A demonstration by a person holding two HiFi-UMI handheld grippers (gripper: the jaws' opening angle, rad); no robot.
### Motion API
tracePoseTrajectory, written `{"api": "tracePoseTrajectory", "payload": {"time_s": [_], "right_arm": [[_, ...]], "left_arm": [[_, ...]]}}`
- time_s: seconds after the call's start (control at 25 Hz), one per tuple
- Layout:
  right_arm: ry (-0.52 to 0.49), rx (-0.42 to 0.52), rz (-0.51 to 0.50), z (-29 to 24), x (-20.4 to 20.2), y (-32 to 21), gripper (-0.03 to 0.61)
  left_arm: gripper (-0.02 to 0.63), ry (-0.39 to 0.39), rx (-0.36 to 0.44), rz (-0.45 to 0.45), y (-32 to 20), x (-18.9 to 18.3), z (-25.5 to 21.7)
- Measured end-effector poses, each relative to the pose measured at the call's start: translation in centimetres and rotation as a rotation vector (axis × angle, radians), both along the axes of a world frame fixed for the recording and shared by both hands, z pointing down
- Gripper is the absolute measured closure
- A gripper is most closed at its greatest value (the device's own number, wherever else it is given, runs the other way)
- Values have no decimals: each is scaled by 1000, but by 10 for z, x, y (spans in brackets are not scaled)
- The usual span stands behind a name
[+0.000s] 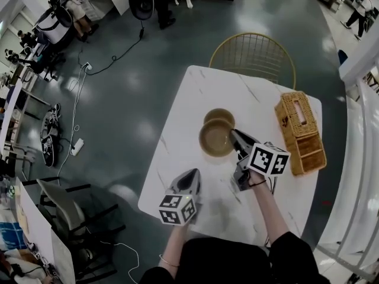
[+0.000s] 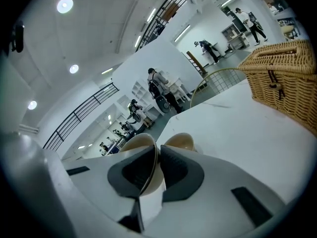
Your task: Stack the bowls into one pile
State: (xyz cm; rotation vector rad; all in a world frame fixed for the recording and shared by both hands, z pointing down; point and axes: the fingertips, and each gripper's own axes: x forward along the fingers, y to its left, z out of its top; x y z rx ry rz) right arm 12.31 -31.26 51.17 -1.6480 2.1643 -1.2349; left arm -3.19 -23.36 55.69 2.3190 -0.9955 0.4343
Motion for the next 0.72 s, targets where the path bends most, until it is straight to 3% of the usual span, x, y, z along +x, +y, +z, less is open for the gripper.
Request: {"api": "tracePoseTrajectory", "payload": {"time_s": [0.72], "right_arm": [[-32,-19,221,19,38,-39,540]], "left_arm": [[600,14,-15,11,-22,19,3]]}}
